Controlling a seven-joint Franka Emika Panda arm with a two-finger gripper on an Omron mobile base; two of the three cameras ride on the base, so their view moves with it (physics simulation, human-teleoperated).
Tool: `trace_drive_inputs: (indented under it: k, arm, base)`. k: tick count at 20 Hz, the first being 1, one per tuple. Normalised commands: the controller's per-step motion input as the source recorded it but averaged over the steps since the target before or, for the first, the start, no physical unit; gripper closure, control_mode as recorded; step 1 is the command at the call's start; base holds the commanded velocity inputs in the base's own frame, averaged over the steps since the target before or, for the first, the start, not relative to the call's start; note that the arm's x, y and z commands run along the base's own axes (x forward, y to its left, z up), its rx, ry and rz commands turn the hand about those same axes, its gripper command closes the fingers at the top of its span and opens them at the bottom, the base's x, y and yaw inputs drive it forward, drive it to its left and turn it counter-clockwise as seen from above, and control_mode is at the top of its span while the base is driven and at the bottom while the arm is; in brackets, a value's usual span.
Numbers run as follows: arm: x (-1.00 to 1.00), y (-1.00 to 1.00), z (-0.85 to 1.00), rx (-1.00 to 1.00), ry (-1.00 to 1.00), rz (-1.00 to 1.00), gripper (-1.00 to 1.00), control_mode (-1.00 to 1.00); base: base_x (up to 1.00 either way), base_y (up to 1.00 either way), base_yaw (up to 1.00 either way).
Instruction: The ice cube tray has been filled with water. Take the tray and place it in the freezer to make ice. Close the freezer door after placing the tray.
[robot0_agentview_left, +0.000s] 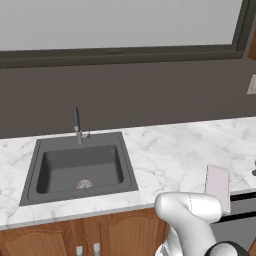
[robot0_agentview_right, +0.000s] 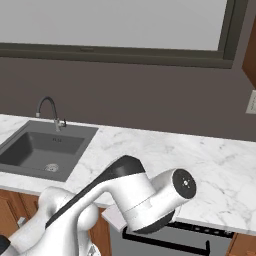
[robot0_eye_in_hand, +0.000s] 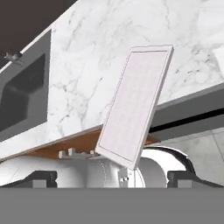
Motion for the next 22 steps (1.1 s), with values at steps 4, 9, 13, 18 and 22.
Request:
trace_drive_inputs:
  k: [4,9,13,18,22]
  arm:
    - [-0.39,0.07,-0.04,0.03,-0.07,-0.25,-1.0,-1.0]
    - [-0.24,0.14,-0.07,0.06,-0.09,-0.28,-1.0,-1.0]
    - [-0.13,0.26,-0.17,0.08,-0.12,-0.29,-1.0,-1.0]
    - [-0.01,0.19,-0.1,0.15,-0.03,-0.2,-1.0,-1.0]
    - [0.0,0.0,-0.01,0.24,0.02,-0.01,-1.0,-1.0]
  base:
    - [0.0,0.0,0.0]
    - [0.0,0.0,0.0]
    - [0.0,0.0,0.0]
    - [0.0,0.0,0.0]
    - [0.0,0.0,0.0]
